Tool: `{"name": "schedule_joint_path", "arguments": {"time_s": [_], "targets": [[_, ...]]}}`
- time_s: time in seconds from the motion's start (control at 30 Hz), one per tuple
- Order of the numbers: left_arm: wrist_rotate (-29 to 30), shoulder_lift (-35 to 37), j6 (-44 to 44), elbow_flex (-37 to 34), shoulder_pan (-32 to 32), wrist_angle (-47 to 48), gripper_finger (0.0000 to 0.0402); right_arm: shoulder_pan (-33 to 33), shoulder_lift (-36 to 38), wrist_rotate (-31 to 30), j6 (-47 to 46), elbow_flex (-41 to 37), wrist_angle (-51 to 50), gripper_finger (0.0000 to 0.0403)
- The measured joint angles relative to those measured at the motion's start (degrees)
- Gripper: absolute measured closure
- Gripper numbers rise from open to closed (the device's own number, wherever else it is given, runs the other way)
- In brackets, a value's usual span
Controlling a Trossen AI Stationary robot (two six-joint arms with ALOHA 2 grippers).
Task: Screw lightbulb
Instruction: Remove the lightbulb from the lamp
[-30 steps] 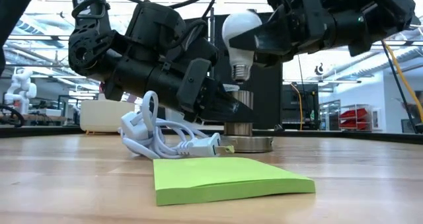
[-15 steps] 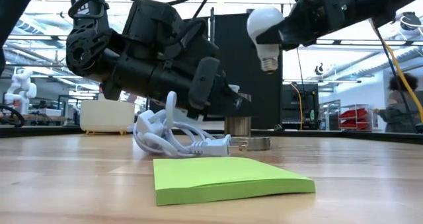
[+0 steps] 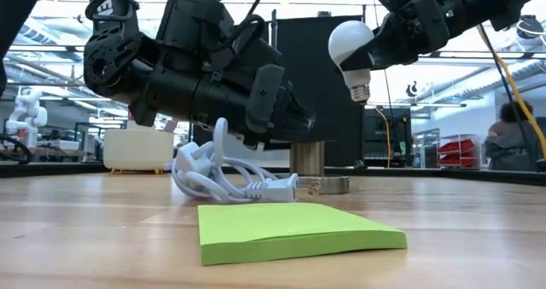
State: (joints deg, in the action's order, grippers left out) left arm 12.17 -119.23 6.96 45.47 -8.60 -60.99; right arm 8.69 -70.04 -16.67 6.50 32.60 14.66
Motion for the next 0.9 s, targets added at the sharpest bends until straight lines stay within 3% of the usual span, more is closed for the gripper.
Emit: {"name": "schedule_joint_path", "arguments": {"time_s": [0.53, 0.67, 0.9], "targets": [[2.19, 17.19, -2.93, -0.15, -0.45, 20.24, 0.0129, -0.03, 1.09, -0.4, 3.31, 0.0, 0.6, 0.016], [6.72, 23.28, -7.53, -0.4, -2.18, 24.58, 0.0129, -0.11, 4.11, -4.36, 4.43, 0.0, -0.92, 0.016], [16.05, 36.4, -12.51, -5.87, -4.79, 26.72, 0.0129, -1.53, 11.46, -4.43, -1.2, 0.0, -13.15, 0.016]]}}
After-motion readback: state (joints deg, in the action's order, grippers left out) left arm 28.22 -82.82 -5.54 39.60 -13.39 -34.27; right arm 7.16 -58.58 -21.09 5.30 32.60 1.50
